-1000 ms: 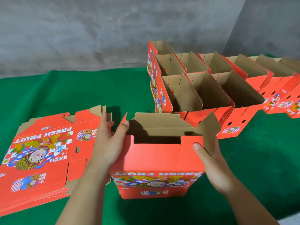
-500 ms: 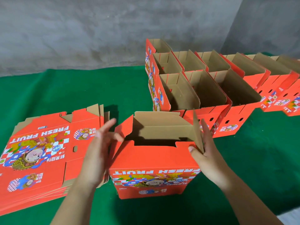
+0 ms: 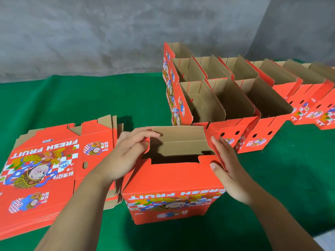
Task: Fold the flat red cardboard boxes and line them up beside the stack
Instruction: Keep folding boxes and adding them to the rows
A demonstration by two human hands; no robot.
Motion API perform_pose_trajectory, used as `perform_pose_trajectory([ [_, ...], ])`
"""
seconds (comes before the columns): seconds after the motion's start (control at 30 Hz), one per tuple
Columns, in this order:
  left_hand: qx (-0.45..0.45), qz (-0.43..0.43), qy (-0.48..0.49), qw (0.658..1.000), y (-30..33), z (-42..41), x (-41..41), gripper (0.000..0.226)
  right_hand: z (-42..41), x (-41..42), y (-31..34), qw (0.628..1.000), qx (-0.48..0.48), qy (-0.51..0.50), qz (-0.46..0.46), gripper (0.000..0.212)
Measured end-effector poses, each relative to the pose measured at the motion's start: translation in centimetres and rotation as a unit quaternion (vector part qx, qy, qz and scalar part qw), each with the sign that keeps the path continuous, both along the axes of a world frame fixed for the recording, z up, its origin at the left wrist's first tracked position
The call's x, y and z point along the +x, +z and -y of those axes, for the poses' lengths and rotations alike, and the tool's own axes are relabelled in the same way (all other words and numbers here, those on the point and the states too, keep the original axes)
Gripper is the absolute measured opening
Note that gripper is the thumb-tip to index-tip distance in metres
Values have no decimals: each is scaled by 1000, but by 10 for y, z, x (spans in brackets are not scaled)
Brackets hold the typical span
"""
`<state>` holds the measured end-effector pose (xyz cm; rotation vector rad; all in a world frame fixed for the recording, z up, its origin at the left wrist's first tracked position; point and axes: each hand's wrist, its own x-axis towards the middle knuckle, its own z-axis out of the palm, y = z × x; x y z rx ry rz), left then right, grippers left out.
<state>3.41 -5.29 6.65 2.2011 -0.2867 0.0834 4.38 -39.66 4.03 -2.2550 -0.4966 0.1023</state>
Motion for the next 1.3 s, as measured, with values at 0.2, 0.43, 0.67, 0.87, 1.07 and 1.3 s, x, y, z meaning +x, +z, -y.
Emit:
perform_pose_trajectory([
  [0.2, 167, 24, 45, 985, -11, 8, 12, 75, 1, -9, 3, 999, 17, 32, -4, 64],
  [0.43, -105, 48, 9, 993, -26, 7, 4, 41, -23, 14, 21, 976, 128, -129, -117, 23],
  [0.67, 303, 48, 76, 949, -21, 16, 7, 87, -44, 20, 17, 985, -146, -85, -17, 78],
  [0.87, 360, -91, 127, 920, -21, 21, 13, 84, -67, 18, 12, 930, -331, -145, 73, 77],
  [1.07, -89, -82, 156, 980, -19, 20, 7, 36, -59, 31, 34, 982, -30, -106, -153, 50],
  [1.3, -320, -395, 209, 836, -23, 22, -27, 42, -25, 15, 29, 831, 222, -279, -427, 58],
])
